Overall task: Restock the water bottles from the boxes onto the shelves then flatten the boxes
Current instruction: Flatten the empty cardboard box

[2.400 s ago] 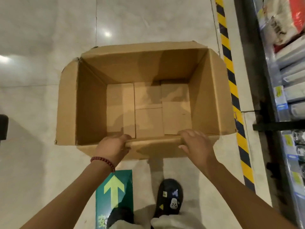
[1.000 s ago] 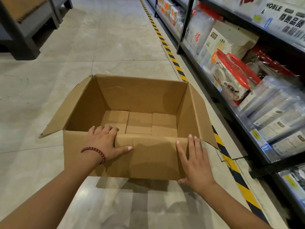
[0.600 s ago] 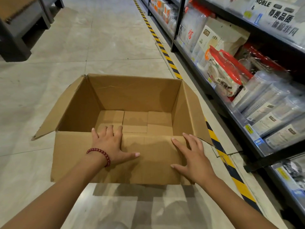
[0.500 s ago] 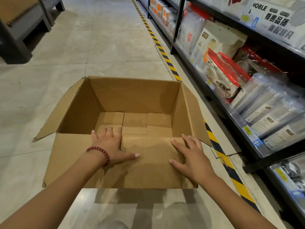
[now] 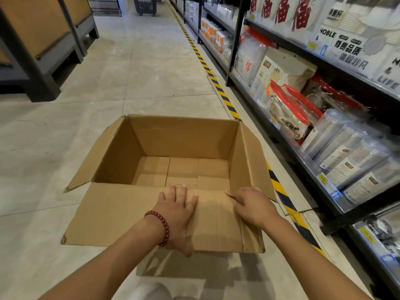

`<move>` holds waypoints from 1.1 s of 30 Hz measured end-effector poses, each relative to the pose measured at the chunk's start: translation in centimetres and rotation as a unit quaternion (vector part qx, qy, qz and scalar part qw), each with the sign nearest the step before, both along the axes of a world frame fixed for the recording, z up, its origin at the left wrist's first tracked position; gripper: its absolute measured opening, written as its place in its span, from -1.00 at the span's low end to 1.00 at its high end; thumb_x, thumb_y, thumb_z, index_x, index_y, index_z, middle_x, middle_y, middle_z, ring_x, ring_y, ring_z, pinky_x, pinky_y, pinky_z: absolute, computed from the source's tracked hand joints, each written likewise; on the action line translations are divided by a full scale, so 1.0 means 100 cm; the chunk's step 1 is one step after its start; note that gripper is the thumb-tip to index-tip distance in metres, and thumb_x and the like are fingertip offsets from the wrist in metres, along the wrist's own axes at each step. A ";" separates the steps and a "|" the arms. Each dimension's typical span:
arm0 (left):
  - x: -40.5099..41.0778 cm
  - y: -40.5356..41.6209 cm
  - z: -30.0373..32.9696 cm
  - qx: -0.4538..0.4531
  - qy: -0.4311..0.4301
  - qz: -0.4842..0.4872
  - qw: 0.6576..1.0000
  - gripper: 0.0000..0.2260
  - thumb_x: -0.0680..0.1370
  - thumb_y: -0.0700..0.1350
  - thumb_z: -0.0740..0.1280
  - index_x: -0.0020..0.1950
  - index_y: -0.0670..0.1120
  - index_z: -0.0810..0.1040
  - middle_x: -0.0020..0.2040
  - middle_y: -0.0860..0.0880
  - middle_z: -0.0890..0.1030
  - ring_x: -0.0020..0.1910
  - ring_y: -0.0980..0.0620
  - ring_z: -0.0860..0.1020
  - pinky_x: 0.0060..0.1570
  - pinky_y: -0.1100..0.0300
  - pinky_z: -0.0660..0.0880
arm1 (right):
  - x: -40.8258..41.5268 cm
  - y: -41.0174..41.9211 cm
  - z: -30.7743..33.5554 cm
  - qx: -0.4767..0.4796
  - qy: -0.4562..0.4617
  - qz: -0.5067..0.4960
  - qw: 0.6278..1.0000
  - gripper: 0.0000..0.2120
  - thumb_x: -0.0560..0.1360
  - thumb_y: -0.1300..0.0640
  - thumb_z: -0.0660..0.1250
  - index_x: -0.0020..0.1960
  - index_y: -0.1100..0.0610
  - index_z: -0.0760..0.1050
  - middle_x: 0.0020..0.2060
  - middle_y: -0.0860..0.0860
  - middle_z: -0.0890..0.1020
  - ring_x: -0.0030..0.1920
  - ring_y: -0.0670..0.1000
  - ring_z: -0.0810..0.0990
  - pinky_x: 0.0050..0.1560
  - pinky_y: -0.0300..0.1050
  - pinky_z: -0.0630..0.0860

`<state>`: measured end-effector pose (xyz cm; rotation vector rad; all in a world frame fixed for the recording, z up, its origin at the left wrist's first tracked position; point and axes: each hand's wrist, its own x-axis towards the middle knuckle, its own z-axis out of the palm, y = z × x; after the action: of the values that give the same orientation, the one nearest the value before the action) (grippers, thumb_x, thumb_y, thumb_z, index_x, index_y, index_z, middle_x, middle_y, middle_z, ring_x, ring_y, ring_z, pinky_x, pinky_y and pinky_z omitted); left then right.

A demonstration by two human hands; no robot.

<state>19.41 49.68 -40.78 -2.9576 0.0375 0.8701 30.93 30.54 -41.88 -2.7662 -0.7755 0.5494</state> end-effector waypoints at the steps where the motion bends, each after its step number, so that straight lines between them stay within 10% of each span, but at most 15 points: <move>1: -0.001 0.002 0.005 -0.004 0.003 -0.011 1.000 0.14 0.22 0.44 0.33 0.53 0.00 -0.26 0.54 -0.17 -0.21 0.50 -0.27 -0.14 0.45 -0.21 0.00 | -0.002 -0.001 0.000 -0.002 -0.002 0.000 1.000 -0.59 0.55 0.03 0.15 0.38 -0.19 0.35 0.23 -0.08 0.51 0.31 0.02 0.34 0.24 -0.03 0.42; 10: -0.006 0.025 0.043 -0.115 0.017 -0.011 0.993 -0.19 0.41 0.40 0.20 0.54 0.05 0.06 0.52 0.00 0.18 0.43 -0.02 0.25 0.37 0.11 0.30 | -0.006 -0.004 0.015 -0.016 0.067 -0.003 0.998 -0.59 0.59 -0.16 0.05 0.36 -0.09 0.42 0.30 -0.06 0.51 0.29 0.04 0.44 0.25 -0.02 0.42; 17: -0.014 0.019 0.055 -0.183 0.049 0.020 0.982 -0.27 0.39 0.34 0.24 0.47 0.03 0.25 0.11 0.09 0.48 0.02 0.09 0.45 -0.03 0.24 0.46 | -0.020 -0.008 0.031 -0.051 0.120 0.039 0.991 -0.61 0.62 -0.12 0.03 0.28 -0.04 0.50 0.26 -0.02 0.54 0.24 0.04 0.47 0.10 -0.15 0.38; 23: -0.029 0.006 0.056 -0.120 0.045 -0.032 0.991 -0.64 0.41 0.22 0.26 0.00 -0.04 0.48 -0.19 -0.02 0.55 -0.23 0.00 0.51 -0.23 0.09 0.54 | -0.037 -0.014 0.027 -0.044 0.140 0.062 0.987 -0.62 0.60 -0.14 0.06 0.20 -0.02 0.55 0.16 -0.05 0.60 0.14 0.00 0.52 0.15 -0.08 0.45; 33: -0.047 0.033 0.059 -0.093 0.031 -0.016 0.995 -0.44 0.45 -0.10 0.30 0.45 -0.05 0.29 0.37 -0.05 0.41 0.33 -0.02 0.39 0.27 0.05 0.44 | -0.053 0.005 0.035 -0.035 0.122 0.120 0.985 -0.61 0.59 -0.10 0.14 0.34 0.03 0.44 0.26 -0.02 0.53 0.23 0.00 0.48 0.23 -0.11 0.42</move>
<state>14.66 53.01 -34.84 -3.0887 0.1781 1.0066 25.67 31.00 -38.43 -2.6123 -1.0515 0.9564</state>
